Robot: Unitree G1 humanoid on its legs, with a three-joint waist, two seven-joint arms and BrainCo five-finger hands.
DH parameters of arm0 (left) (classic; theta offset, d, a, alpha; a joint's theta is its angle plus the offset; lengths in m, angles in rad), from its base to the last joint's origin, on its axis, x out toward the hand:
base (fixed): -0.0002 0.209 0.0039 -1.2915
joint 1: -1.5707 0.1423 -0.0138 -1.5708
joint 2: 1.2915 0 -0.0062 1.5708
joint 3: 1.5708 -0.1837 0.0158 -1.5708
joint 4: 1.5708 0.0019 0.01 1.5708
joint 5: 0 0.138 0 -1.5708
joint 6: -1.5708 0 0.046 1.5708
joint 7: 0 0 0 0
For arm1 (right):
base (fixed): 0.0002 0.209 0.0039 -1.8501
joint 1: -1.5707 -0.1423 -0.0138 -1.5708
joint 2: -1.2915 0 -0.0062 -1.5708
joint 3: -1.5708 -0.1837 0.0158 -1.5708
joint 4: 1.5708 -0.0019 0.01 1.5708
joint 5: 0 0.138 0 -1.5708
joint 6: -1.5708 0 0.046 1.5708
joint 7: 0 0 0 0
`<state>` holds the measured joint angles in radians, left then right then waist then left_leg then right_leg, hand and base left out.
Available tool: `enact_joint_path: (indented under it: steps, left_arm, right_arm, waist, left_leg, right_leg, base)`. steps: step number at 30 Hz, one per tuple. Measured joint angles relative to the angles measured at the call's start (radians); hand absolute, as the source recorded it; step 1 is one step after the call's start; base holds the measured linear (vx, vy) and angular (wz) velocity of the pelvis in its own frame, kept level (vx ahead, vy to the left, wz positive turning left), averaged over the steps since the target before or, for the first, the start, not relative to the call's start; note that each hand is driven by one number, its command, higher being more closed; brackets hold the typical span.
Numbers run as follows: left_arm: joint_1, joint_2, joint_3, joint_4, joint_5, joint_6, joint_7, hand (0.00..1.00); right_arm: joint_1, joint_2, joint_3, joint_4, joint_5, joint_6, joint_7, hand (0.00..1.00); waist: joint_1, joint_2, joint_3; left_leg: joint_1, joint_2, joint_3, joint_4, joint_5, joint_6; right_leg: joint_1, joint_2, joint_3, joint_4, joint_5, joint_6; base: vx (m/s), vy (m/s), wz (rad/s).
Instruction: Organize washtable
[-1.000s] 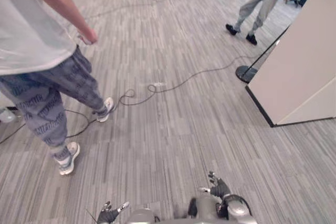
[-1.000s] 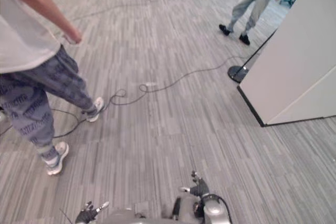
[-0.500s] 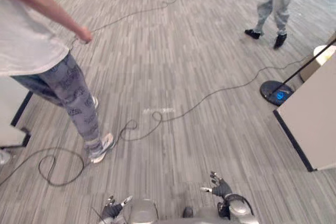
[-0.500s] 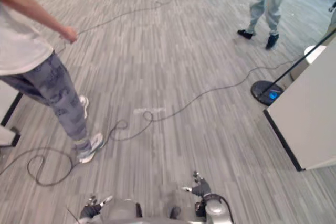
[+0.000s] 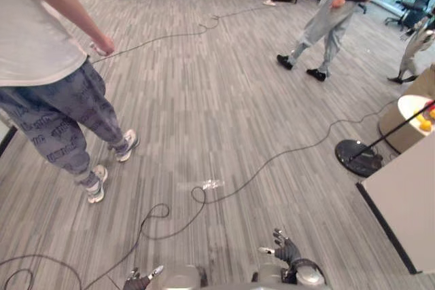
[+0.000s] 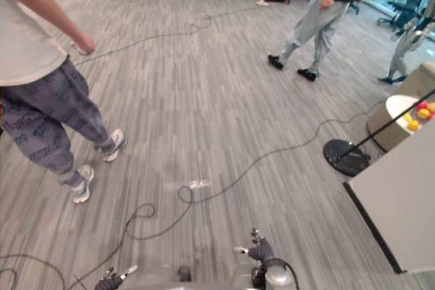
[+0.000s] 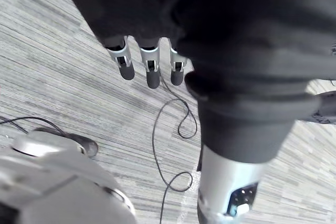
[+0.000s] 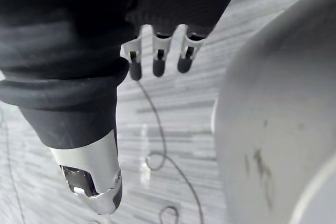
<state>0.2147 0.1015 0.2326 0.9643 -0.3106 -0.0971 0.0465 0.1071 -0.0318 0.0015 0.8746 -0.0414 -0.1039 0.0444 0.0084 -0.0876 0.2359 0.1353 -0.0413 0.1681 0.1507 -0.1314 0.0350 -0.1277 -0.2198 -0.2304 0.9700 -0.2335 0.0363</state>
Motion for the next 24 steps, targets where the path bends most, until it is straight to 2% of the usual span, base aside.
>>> enact_joint_path:
  steps: [1,2,3,5,6,7,8,9,10,11,12,13,14,15,17,18,19,20,21,22,23,24]
  left_arm:
    - [-0.007,-0.001,-0.002,-0.001,-0.002,0.0,-0.001,0.0]
    - [-0.021,-0.006,-0.001,-0.001,-0.003,0.001,0.0,0.0]
    - [-0.021,-0.007,-0.001,-0.003,-0.003,0.001,0.0,0.0]
    - [-0.024,-0.012,0.0,-0.003,-0.002,0.001,0.001,0.0]
    - [-0.019,-0.023,0.011,-0.012,-0.002,0.001,0.001,0.0]
    - [-0.017,-0.032,0.018,-0.021,-0.002,0.001,0.001,0.0]
    - [-0.009,-0.043,0.049,-0.048,0.0,-0.001,-0.001,0.0]
    - [0.0,-0.049,0.078,-0.067,0.0,-0.001,-0.001,0.0]
    - [-0.003,-0.076,0.095,-0.066,0.0,0.001,0.003,0.0]
    - [0.011,-0.105,0.102,-0.07,0.0,0.0,0.001,0.0]
    - [0.012,-0.114,0.112,-0.07,-0.002,0.002,0.001,0.0]
    - [0.005,-0.129,0.122,-0.07,-0.002,0.003,0.001,0.0]
    - [0.003,-0.126,0.121,-0.068,-0.001,0.003,0.001,0.0]
    - [-0.003,-0.125,0.119,-0.07,-0.001,0.002,0.001,0.0]
    - [-0.013,-0.111,0.119,-0.072,-0.001,-0.001,0.0,0.0]
    - [-0.017,-0.11,0.117,-0.071,-0.001,-0.001,0.0,0.0]
    - [-0.02,-0.107,0.107,-0.071,-0.001,-0.001,0.001,0.0]
    - [-0.021,-0.109,0.071,-0.069,-0.001,-0.003,0.001,0.0]
    - [-0.021,-0.116,0.059,-0.065,-0.001,-0.005,0.002,0.0]
    - [-0.034,-0.108,0.053,-0.052,-0.008,-0.007,0.001,0.0]
    - [-0.041,-0.094,0.035,-0.038,-0.007,-0.007,0.0,0.0]
    - [-0.041,-0.094,0.033,-0.038,-0.008,-0.009,-0.001,0.0]
  right_arm:
    - [-0.002,-0.004,0.0,-0.005,0.001,-0.003,0.001,0.0]
    - [-0.007,-0.009,-0.001,-0.015,0.001,-0.004,0.003,0.0]
    - [-0.007,-0.009,-0.001,-0.018,0.001,-0.004,0.003,0.0]
    - [-0.007,-0.007,-0.007,-0.026,0.002,-0.004,0.004,0.0]
    - [0.002,-0.004,-0.018,-0.04,0.001,0.0,0.003,0.0]
    - [0.01,0.0,-0.024,-0.047,0.001,0.0,0.002,0.0]
    - [0.025,0.013,-0.029,-0.058,0.0,0.007,0.001,0.0]
    - [0.052,0.028,-0.025,-0.081,0.004,0.018,0.001,0.0]
    - [0.055,0.012,-0.029,-0.104,-0.003,0.023,0.005,0.0]
    - [0.062,-0.015,-0.013,-0.146,0.001,0.021,0.0,0.0]
    - [0.056,-0.021,-0.013,-0.149,0.001,0.021,-0.002,0.0]
    - [0.05,-0.012,-0.019,-0.142,-0.001,0.029,-0.002,0.0]
    - [0.047,0.0,-0.016,-0.131,0.002,0.028,-0.003,0.0]
    - [0.043,0.007,-0.018,-0.12,0.002,0.028,-0.002,0.0]
    - [0.039,0.028,-0.025,-0.104,0.002,0.034,-0.005,0.0]
    - [0.039,0.029,-0.025,-0.104,0.002,0.034,-0.006,0.0]
    - [0.041,0.03,-0.032,-0.1,0.001,0.034,-0.007,0.0]
    - [0.042,0.02,-0.044,-0.088,0.001,0.032,-0.011,0.0]
    - [0.042,0.009,-0.047,-0.085,0.001,0.032,-0.014,0.0]
    - [0.034,0.007,-0.064,-0.063,0.0,0.037,-0.022,0.0]
    - [0.051,0.019,-0.062,-0.055,-0.001,0.04,-0.02,0.0]
    - [0.057,0.027,-0.067,-0.053,0.002,0.04,-0.02,0.0]
  waist:
    - [-0.006,0.003,0.0]
    - [-0.018,0.01,0.002]
    - [-0.022,0.011,0.002]
    - [-0.028,0.015,0.001]
    - [-0.028,0.02,-0.003]
    - [-0.028,0.022,-0.01]
    - [-0.028,0.001,-0.027]
    - [-0.037,-0.013,-0.048]
    - [-0.04,0.021,-0.057]
    - [-0.04,0.069,-0.071]
    - [-0.028,0.088,-0.063]
    - [-0.012,0.117,-0.064]
    - [-0.004,0.098,-0.056]
    - [0.001,0.089,-0.053]
    - [0.007,0.059,-0.047]
    - [0.005,0.057,-0.047]
    - [0.006,0.055,-0.05]
    - [0.004,0.075,-0.054]
    - [0.004,0.093,-0.058]
    - [0.005,0.093,-0.063]
    - [0.001,0.063,-0.07]
    - [-0.001,0.047,-0.076]
  left_leg:
    - [0.017,0.001,-0.009,-0.015,-0.015,-0.005]
    - [0.049,0.002,-0.023,-0.031,-0.034,-0.017]
    - [0.06,0.001,-0.027,-0.038,-0.036,-0.017]
    - [0.113,-0.007,-0.032,-0.051,-0.063,-0.023]
    - [0.145,-0.009,-0.033,-0.043,-0.092,-0.051]
    - [0.154,-0.009,-0.035,-0.029,-0.107,-0.07]
    - [0.139,-0.025,-0.04,0.068,-0.127,-0.102]
    - [0.076,-0.025,-0.025,0.27,-0.15,-0.122]
    - [0.019,0.013,-0.016,0.409,-0.156,-0.117]
    - [-0.101,0.093,0.025,0.675,-0.068,-0.117]
    - [-0.14,0.145,0.04,0.776,-0.057,-0.113]
    - [-0.19,0.217,0.074,0.893,-0.073,-0.09]
    - [-0.223,0.252,0.089,0.907,-0.086,-0.089]
    - [-0.234,0.259,0.093,0.878,-0.093,-0.086]
    - [-0.23,0.268,0.129,0.622,-0.113,-0.093]
    - [-0.23,0.261,0.129,0.545,-0.113,-0.093]
    - [-0.224,0.237,0.106,0.4,-0.105,-0.104]
    - [-0.203,0.206,0.035,0.168,-0.009,-0.134]
    - [-0.205,0.208,0.019,0.119,0.065,-0.123]
    - [-0.184,0.197,0.025,0.092,0.115,-0.102]
    - [-0.139,0.167,0.027,0.03,0.127,-0.094]
    - [-0.109,0.156,0.03,-0.017,0.14,-0.094]
  right_leg:
    - [-0.045,0.02,-0.023,-0.086,-0.011,0.005]
    - [-0.094,0.062,-0.064,-0.29,-0.008,0.009]
    - [-0.104,0.081,-0.073,-0.384,0.006,0.006]
    - [-0.111,0.155,-0.058,-0.646,0.113,-0.005]
    - [-0.11,0.186,-0.035,-0.674,0.155,-0.054]
    - [-0.105,0.193,-0.032,-0.674,0.173,-0.083]
    - [-0.078,0.197,-0.047,-0.678,0.226,-0.146]
    - [-0.039,0.187,-0.066,-0.691,0.232,-0.172]
    - [-0.02,0.208,-0.088,-0.688,0.229,-0.173]
    - [0.025,0.249,-0.057,-0.725,0.186,-0.169]
    - [0.048,0.27,-0.052,-0.729,0.178,-0.174]
    - [0.095,0.294,-0.029,-0.735,0.149,-0.181]
    - [0.145,0.295,-0.013,-0.75,0.138,-0.184]
    - [0.172,0.29,-0.004,-0.763,0.139,-0.184]
    - [0.249,0.256,0.021,-0.79,0.137,-0.18]
    - [0.262,0.251,0.028,-0.789,0.132,-0.17]
    - [0.273,0.24,0.044,-0.786,0.116,-0.141]
    - [0.282,0.244,0.061,-0.783,0.086,-0.092]
    - [0.287,0.258,0.072,-0.782,0.076,-0.078]
    - [0.313,0.256,0.089,-0.78,0.054,-0.058]
    - [0.324,0.231,0.096,-0.776,0.05,-0.051]
    - [0.324,0.215,0.097,-0.77,0.04,-0.038]
  base:
    - [0.47,0.086,0.35]
    - [0.5,0.078,0.37]
    - [0.54,0.066,0.35]
    - [0.65,0.042,0.35]
    - [0.63,0.009,0.49]
    - [0.67,-0.025,0.72]
    - [0.69,-0.089,0.97]
    - [0.69,-0.127,0.93]
    - [0.65,-0.12,0.59]
    - [0.49,-0.067,0.04]
    - [0.59,-0.049,-0.38]
    - [0.59,-0.064,-0.56]
    - [0.59,-0.083,-0.54]
    - [0.64,-0.109,-0.44]
    - [0.51,-0.065,-0.39]
    - [0.3,0.02,-0.28]
    - [0.34,0.061,-0.36]
    - [0.28,0.112,-0.41]
    - [0.32,0.18,-0.51]
    - [0.3,0.198,-0.25]
    - [0.26,0.166,-0.15]
    - [0.15,0.081,0.06]
